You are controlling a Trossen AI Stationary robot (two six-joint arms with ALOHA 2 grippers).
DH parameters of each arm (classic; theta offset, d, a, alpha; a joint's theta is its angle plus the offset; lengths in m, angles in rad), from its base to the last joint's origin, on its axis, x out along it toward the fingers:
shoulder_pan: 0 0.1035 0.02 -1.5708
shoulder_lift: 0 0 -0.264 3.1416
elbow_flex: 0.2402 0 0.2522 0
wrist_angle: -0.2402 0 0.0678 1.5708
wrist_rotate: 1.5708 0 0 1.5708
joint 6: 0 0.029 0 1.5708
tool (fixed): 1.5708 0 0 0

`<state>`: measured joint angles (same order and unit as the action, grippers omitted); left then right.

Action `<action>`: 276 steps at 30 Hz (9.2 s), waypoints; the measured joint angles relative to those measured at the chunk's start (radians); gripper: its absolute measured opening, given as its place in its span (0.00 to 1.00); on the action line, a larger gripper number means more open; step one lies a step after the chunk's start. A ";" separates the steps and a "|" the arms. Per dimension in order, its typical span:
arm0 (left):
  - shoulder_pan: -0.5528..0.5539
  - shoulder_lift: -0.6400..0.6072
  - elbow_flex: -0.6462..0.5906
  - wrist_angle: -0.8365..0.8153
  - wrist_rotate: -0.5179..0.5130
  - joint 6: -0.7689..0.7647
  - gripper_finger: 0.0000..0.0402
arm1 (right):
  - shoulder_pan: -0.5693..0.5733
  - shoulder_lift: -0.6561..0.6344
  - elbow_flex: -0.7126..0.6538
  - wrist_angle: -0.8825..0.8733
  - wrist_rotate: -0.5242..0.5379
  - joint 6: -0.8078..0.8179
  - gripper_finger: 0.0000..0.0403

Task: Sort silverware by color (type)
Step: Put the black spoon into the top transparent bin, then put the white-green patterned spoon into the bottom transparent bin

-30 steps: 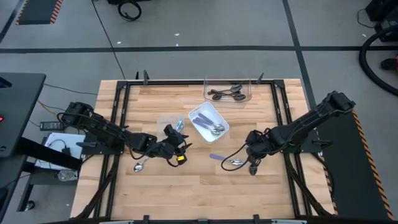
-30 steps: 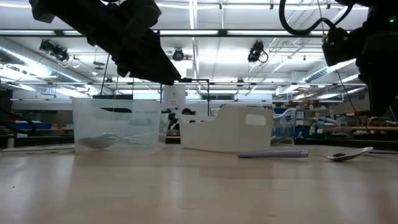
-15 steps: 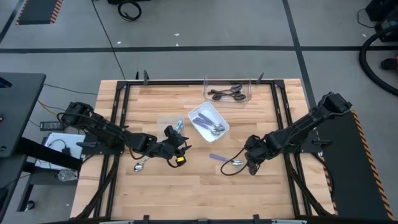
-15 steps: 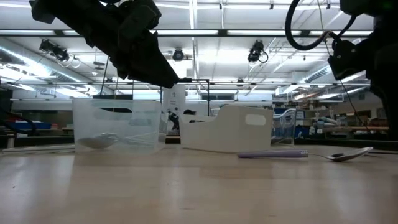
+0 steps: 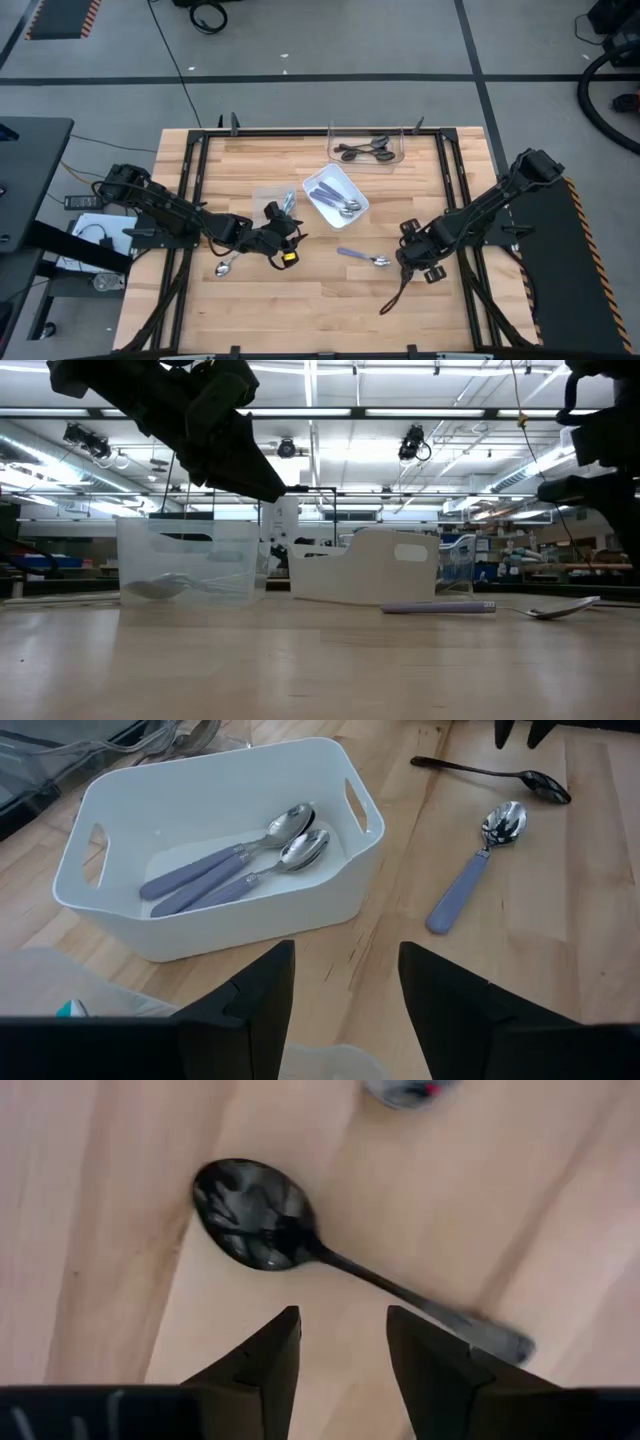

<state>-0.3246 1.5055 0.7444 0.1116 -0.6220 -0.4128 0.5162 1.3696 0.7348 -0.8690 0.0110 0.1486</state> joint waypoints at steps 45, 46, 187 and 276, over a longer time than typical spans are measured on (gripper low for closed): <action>-0.040 0.000 0.000 -0.027 0.001 -0.125 0.47 | 0.067 0.277 0.122 0.002 0.076 -0.810 0.20; -0.040 0.000 0.000 -0.027 0.001 -0.126 0.47 | 0.066 0.277 0.120 0.021 0.067 -0.816 0.18; -0.116 -0.072 0.001 -0.066 -0.012 -0.306 0.47 | -0.938 0.010 0.275 0.446 -0.031 -0.356 0.32; -0.194 -0.024 -0.075 -0.867 0.672 -1.019 0.04 | -0.341 0.002 0.056 0.875 -0.101 -0.152 0.30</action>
<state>-0.5183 1.4811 0.6696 -0.7550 0.0502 -1.4318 0.1749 1.3716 0.7906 0.0064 -0.0896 -0.0029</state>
